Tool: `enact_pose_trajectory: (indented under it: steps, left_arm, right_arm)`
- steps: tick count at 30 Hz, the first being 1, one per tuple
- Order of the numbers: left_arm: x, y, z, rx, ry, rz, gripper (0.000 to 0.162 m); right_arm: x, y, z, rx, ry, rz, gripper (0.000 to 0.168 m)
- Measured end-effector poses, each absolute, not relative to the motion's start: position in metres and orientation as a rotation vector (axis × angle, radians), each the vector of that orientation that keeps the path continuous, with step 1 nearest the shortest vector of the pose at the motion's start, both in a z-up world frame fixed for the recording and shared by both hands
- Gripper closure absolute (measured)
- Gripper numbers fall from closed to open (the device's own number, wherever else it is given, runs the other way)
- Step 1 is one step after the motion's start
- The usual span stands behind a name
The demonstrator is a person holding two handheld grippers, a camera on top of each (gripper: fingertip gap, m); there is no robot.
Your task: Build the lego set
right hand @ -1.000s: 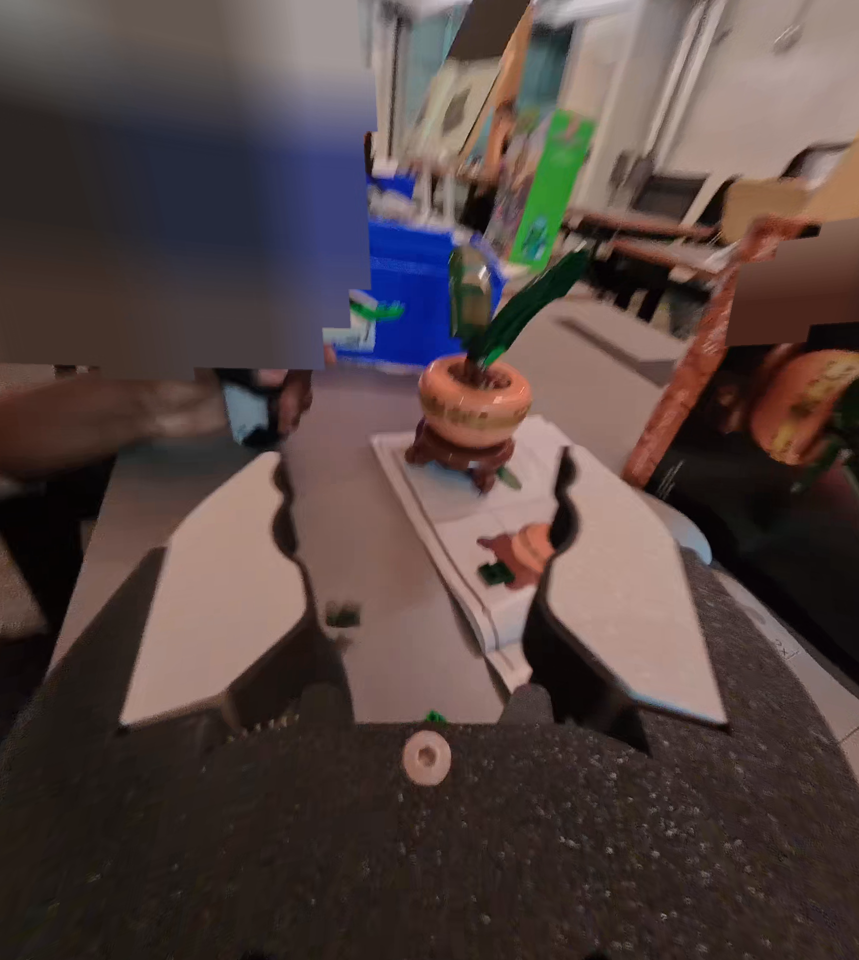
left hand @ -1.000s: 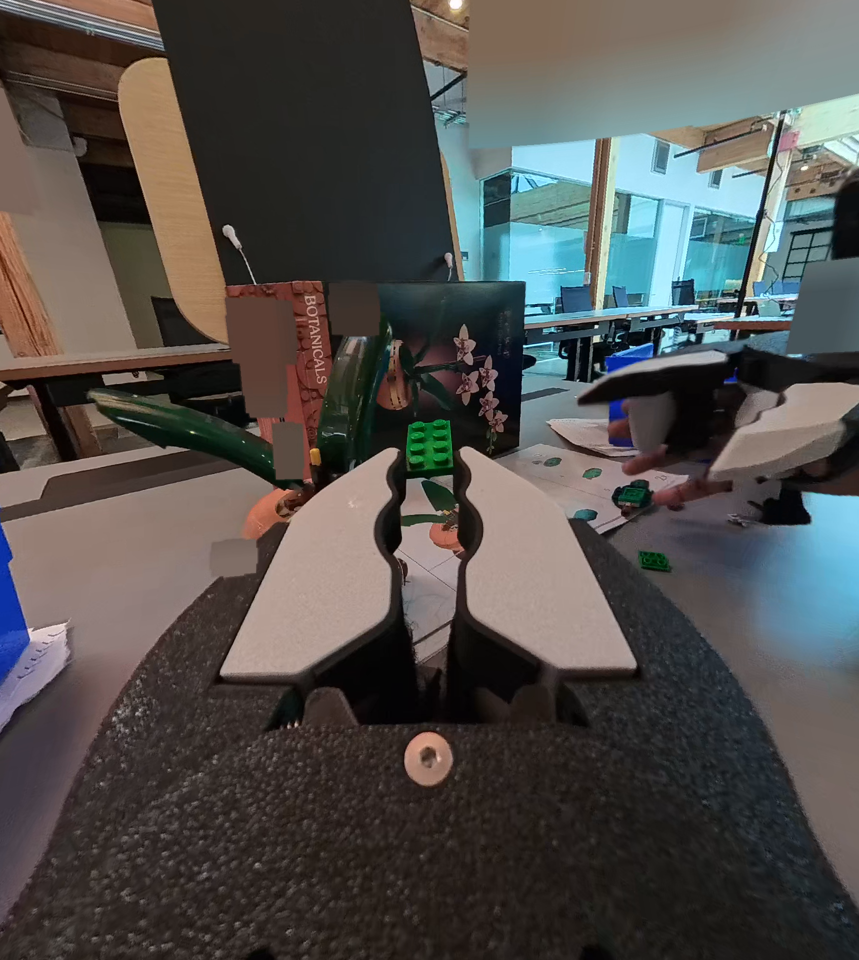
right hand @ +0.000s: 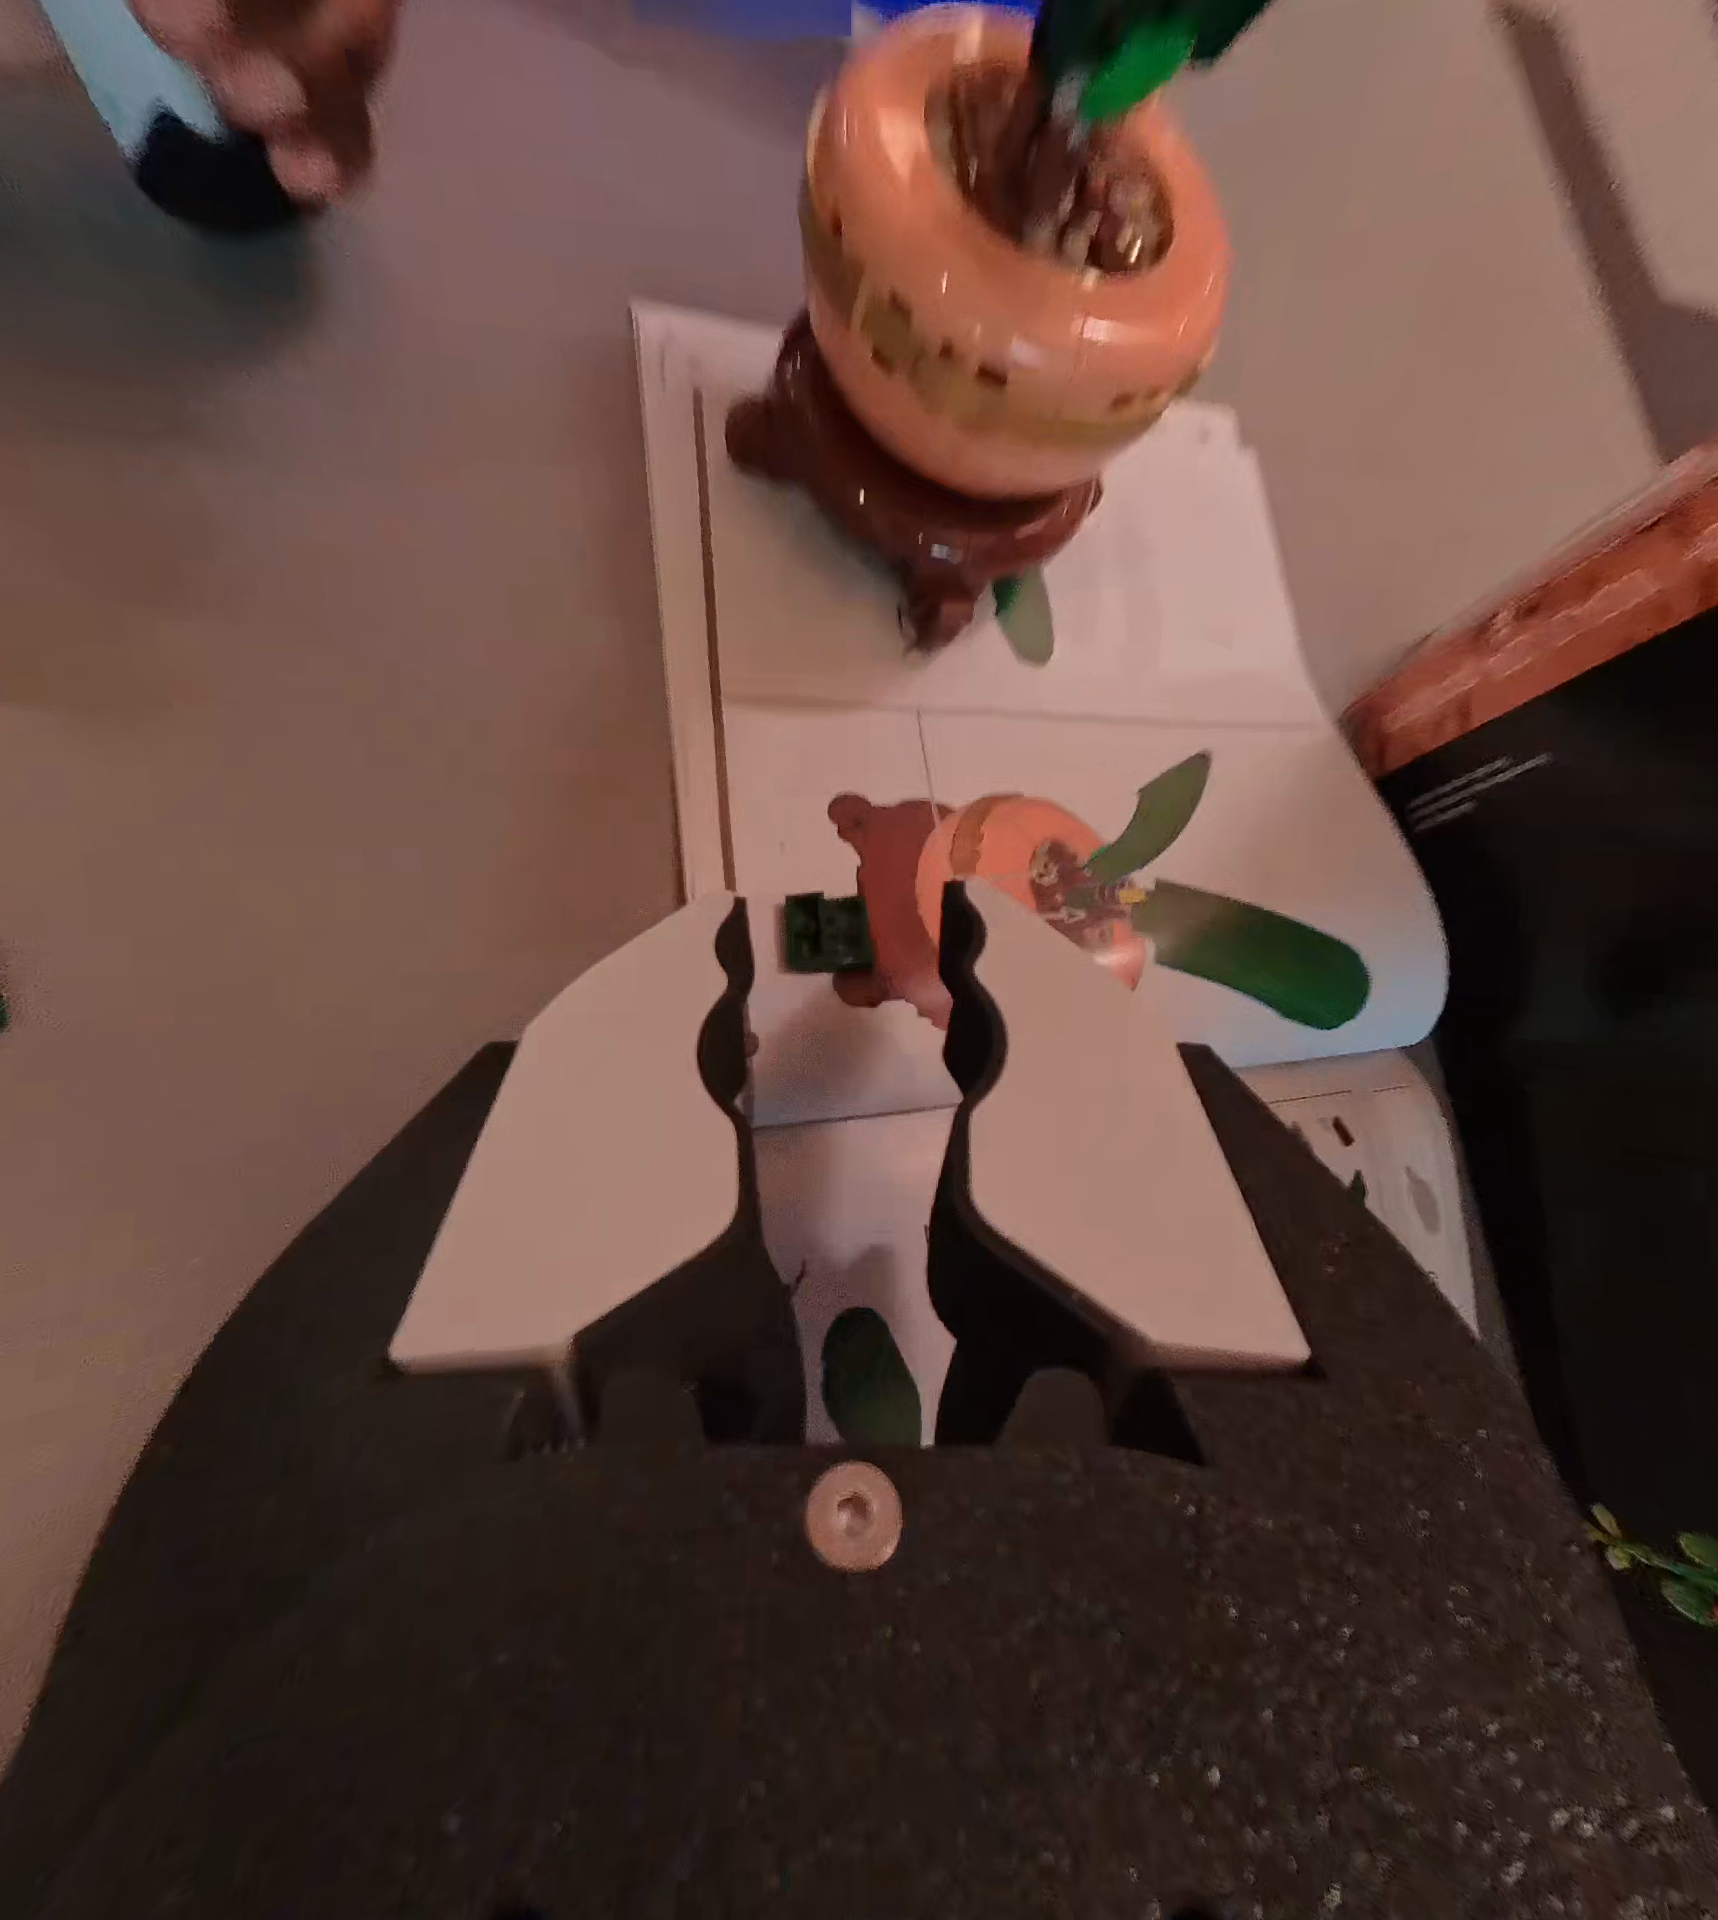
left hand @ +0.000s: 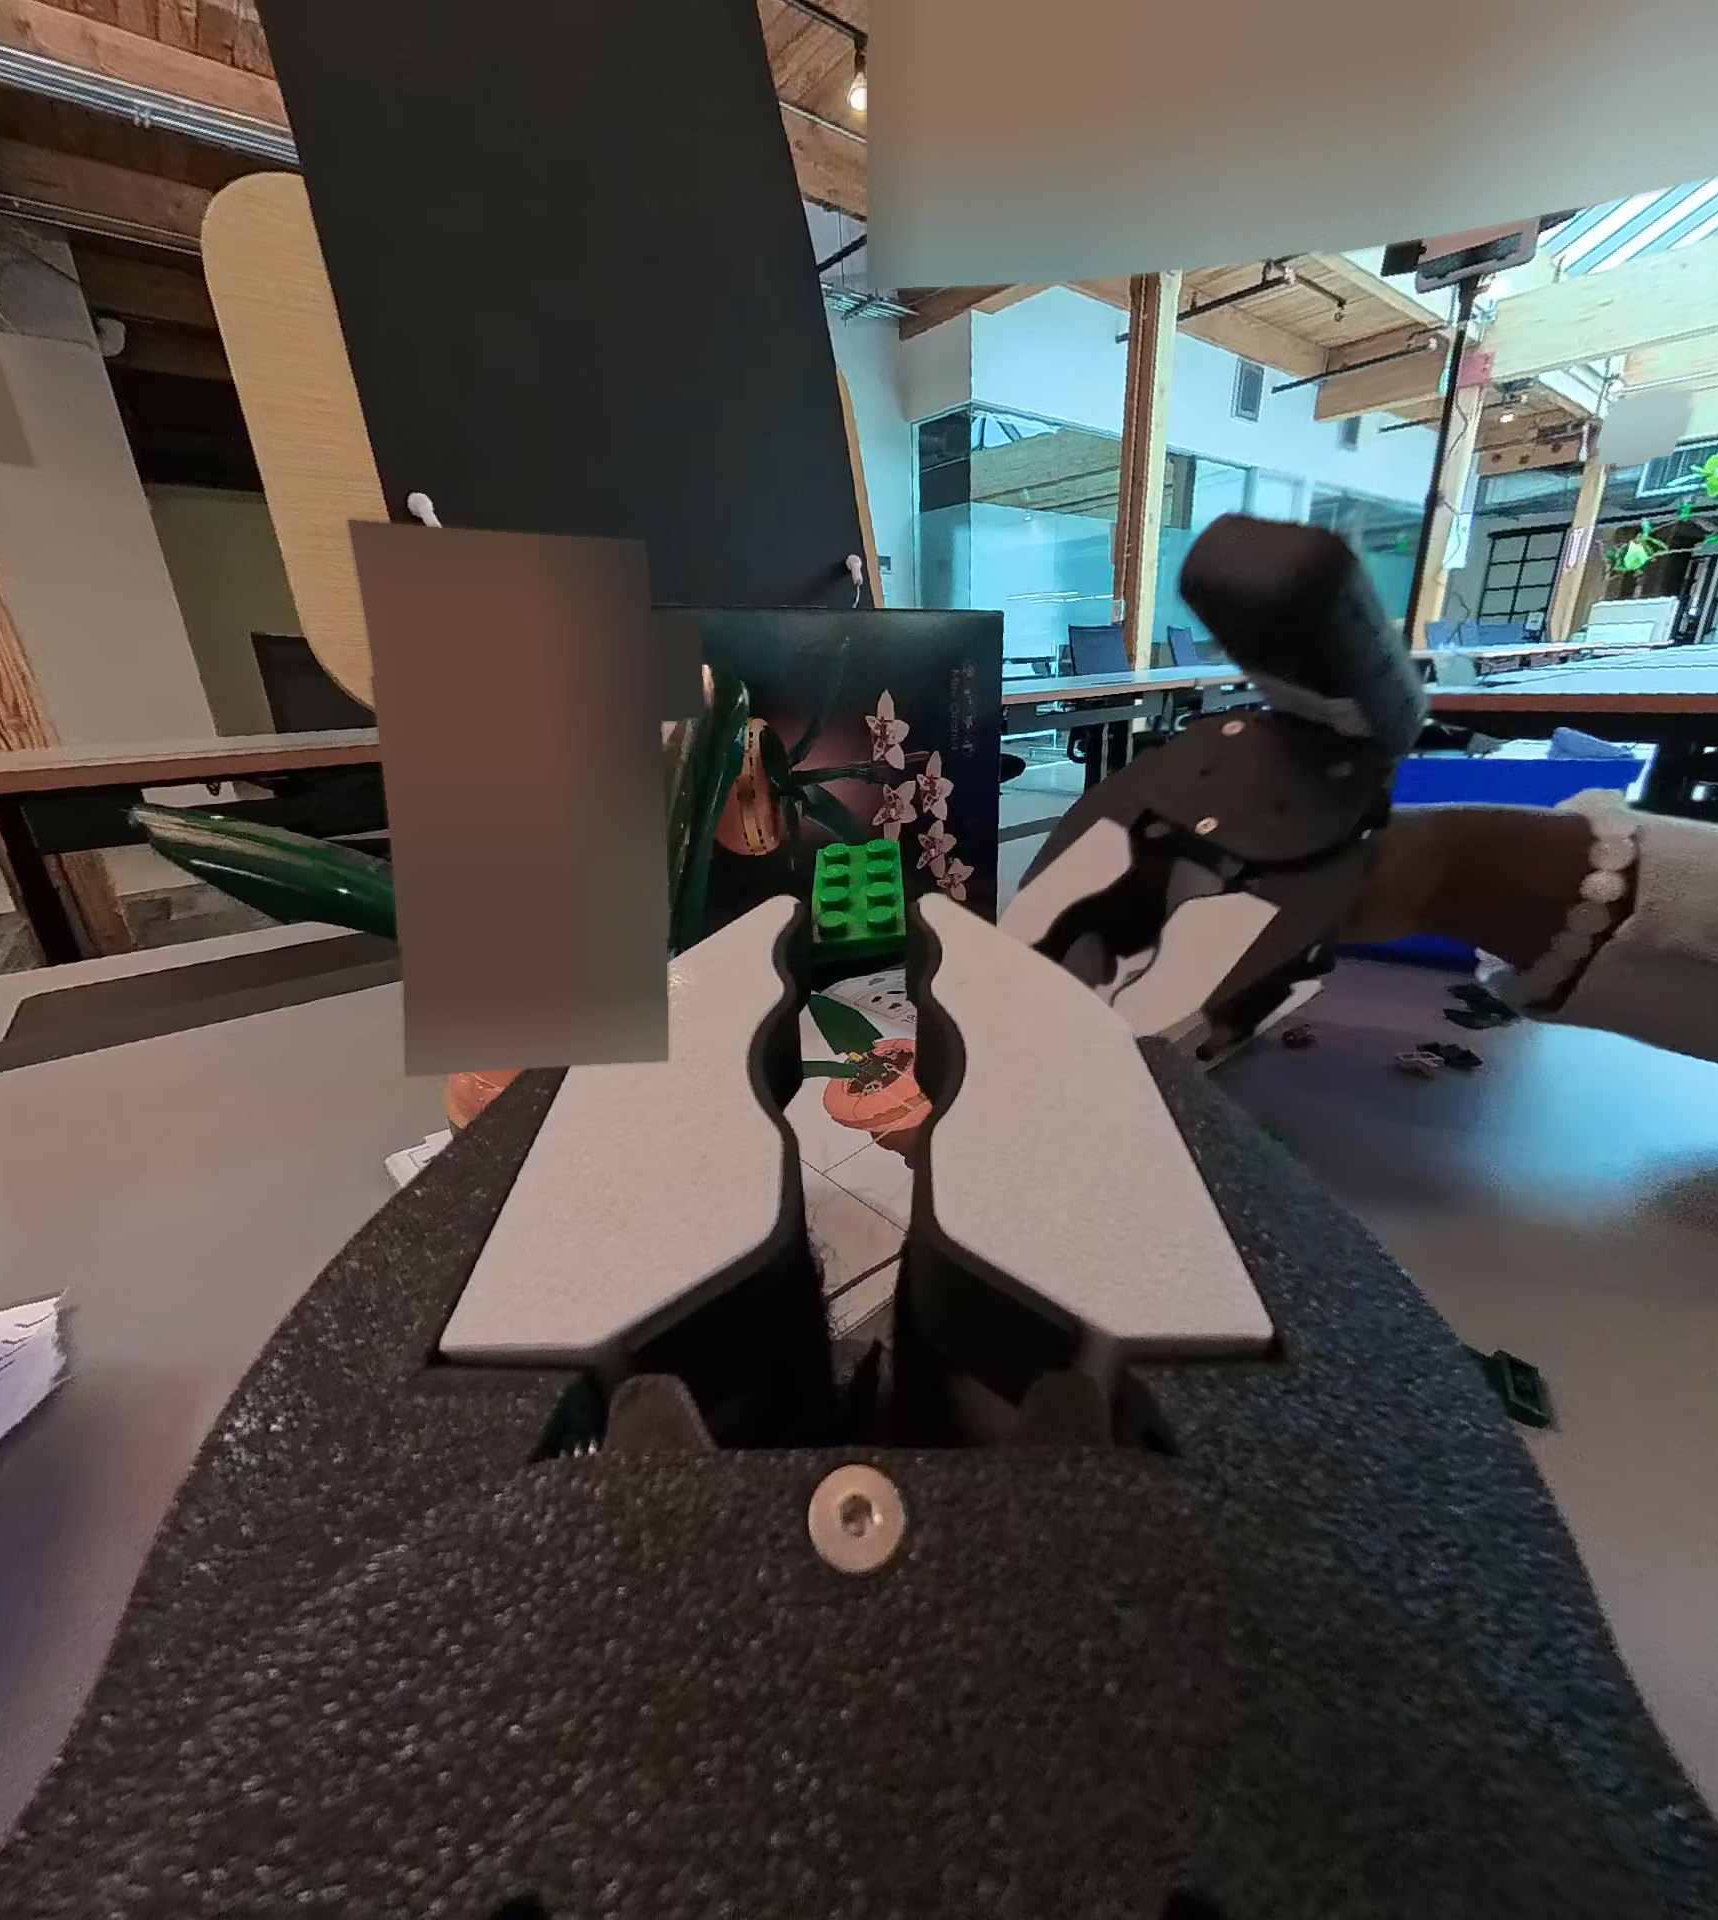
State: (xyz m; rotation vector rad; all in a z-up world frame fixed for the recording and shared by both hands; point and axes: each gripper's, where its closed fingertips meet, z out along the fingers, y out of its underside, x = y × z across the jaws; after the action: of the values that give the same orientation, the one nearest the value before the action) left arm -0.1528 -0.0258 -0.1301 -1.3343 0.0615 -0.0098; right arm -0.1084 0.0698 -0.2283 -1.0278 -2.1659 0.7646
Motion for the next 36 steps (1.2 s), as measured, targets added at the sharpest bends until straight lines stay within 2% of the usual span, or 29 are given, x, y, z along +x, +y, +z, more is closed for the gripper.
enact_pose_trajectory:
  steps: [3,5,8,11,15,17,19,22,28,36]
  left_arm:
    - [-0.153,-0.027,-0.129,-1.326,0.055,-0.021,0.146]
    - [-0.153,-0.027,-0.128,-1.323,0.055,-0.028,0.146]
    - [-0.152,-0.027,-0.129,-1.324,0.060,-0.037,0.146]
    - [-0.152,-0.026,-0.129,-1.325,0.063,-0.036,0.146]
    - [-0.151,-0.025,-0.129,-1.329,0.072,-0.027,0.146]
    - [-0.150,-0.025,-0.130,-1.332,0.078,-0.021,0.146]
    - [-0.149,-0.024,-0.130,-1.336,0.087,-0.016,0.146]
    - [-0.148,-0.024,-0.130,-1.337,0.092,-0.014,0.146]
    - [-0.148,-0.023,-0.131,-1.338,0.097,-0.008,0.146]
    - [-0.146,-0.024,-0.130,-1.330,0.108,-0.015,0.146]
  right_arm:
    - [-0.110,0.078,-0.246,-1.051,-2.245,0.641,0.141]
    - [-0.111,0.075,-0.249,-1.024,-2.273,0.622,0.161]
    - [-0.107,0.071,-0.247,-1.015,-2.301,0.617,0.161]
    - [-0.105,0.060,-0.220,-0.991,-2.205,0.750,0.161]
    - [-0.081,0.020,-0.172,-1.034,-2.108,1.188,0.160]
    - [-0.061,-0.002,-0.165,-1.140,-2.111,1.437,0.159]
    - [-0.048,-0.011,-0.173,-1.227,-2.108,1.544,0.148]
    - [-0.044,0.003,-0.197,-1.306,-2.073,1.415,0.140]
    - [-0.036,0.007,-0.180,-1.080,-1.961,1.188,0.142]
    - [-0.014,-0.019,-0.223,-1.068,-2.106,0.879,0.148]
